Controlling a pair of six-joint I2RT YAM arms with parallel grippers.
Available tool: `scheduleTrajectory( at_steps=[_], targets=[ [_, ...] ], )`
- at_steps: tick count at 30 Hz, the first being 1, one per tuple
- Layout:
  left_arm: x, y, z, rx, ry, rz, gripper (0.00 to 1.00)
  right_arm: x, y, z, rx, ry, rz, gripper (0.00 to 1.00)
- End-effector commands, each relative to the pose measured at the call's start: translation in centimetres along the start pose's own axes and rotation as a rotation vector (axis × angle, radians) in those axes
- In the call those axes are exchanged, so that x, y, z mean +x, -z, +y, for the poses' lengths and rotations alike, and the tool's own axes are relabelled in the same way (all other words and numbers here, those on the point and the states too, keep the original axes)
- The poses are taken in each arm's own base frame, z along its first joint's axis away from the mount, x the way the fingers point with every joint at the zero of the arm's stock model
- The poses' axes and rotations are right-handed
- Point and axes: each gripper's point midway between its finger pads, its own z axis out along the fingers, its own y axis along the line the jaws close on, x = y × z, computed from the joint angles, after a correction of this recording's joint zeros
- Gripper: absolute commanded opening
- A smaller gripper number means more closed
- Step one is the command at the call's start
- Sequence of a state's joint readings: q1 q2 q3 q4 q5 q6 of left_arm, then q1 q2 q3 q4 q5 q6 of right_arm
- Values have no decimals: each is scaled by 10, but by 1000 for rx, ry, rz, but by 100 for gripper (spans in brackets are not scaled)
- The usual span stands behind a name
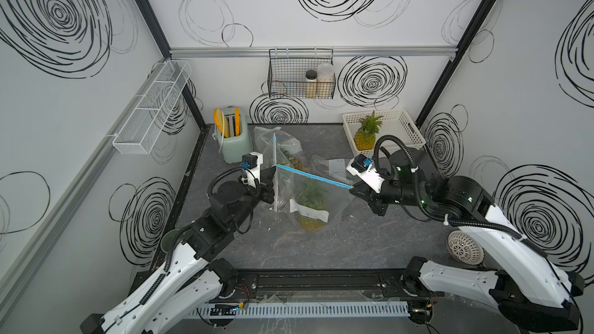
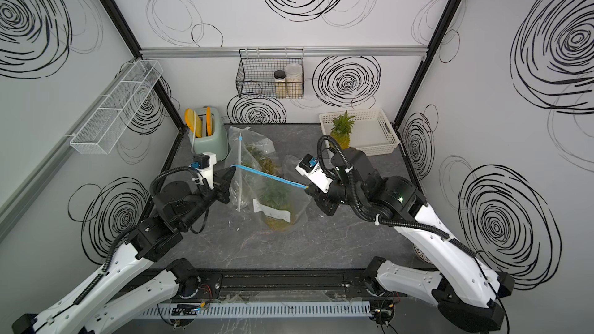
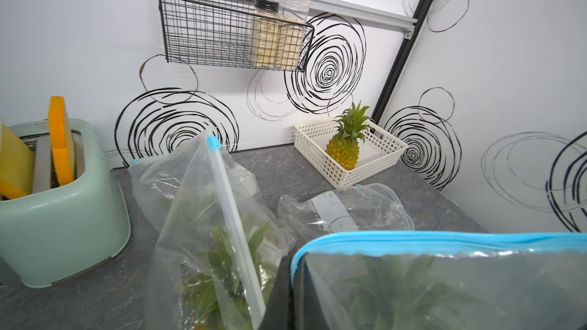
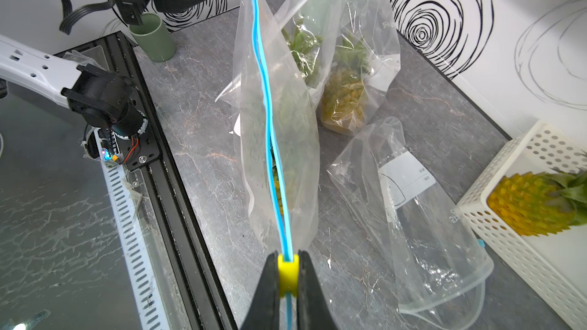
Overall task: Open the zip-top bag and take out the pineapple
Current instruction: Unzip the zipper on the zipper food storage bag.
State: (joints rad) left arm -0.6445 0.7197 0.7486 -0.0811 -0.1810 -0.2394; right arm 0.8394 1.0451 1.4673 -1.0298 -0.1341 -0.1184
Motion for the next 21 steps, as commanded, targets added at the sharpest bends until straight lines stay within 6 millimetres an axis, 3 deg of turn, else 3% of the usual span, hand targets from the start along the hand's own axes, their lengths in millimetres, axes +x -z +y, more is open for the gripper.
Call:
scheduleTrajectory(
  at_steps=[1, 6, 14, 18, 21],
  targets=[
    [-46, -2, -22, 29, 58, -144, 0, -8, 29, 0, 19, -19, -67, 1],
    [-62, -27, -66, 139, -1, -140, 0, -4, 27, 7, -21, -17, -68, 1],
    [-88, -73, -103, 235, -92, -152, 0, 0, 9, 38, -197, 1, -82, 2],
    [-90, -86, -107, 255, -115, -152, 0, 3, -1, 48, -246, 17, -72, 4],
    [-82, -92, -99, 247, -110, -131, 0, 9, -10, 53, -274, 16, -49, 9]
  ],
)
